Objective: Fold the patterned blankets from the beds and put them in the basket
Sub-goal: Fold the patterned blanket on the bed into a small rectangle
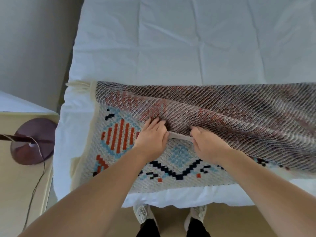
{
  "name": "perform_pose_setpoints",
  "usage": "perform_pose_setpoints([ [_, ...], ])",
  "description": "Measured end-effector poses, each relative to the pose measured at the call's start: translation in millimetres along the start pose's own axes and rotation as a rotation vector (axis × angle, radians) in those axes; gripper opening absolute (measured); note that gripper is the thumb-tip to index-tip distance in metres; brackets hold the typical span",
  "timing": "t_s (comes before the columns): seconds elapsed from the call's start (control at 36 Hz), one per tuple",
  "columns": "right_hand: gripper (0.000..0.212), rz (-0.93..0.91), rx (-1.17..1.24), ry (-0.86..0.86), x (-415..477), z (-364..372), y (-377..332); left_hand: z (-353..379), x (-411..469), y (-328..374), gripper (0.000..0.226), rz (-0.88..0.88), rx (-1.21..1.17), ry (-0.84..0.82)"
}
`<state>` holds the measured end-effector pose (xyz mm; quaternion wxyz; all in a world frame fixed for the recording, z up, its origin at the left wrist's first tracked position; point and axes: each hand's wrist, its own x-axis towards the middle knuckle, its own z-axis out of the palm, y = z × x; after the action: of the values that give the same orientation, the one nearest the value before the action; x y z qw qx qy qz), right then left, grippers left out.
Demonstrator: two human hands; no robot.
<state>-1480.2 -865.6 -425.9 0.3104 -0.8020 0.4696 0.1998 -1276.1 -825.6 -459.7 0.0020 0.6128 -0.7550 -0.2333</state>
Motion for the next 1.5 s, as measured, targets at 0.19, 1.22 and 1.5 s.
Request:
perform_pose_setpoints([
  [0.19, 0.038, -0.033, -0.030, 0.005, -4.5, 3.2, 6.5, 12.6, -7.3, -17.2, 0.020, 0.071, 0.166, 0.001],
  [1.22, 0.032, 0.019, -0.152, -0.040, 26.8, 21.3, -48.8, -31.2, -57.9, -64.9, 0.014, 0.165, 0.021, 0.479],
  [1.5, 0.019, 0.003, -0.151, -0.034, 27.4, 27.3, -45.1, -13.9, -88.5, -84.6, 0.033, -0.228, -0.047, 0.041],
])
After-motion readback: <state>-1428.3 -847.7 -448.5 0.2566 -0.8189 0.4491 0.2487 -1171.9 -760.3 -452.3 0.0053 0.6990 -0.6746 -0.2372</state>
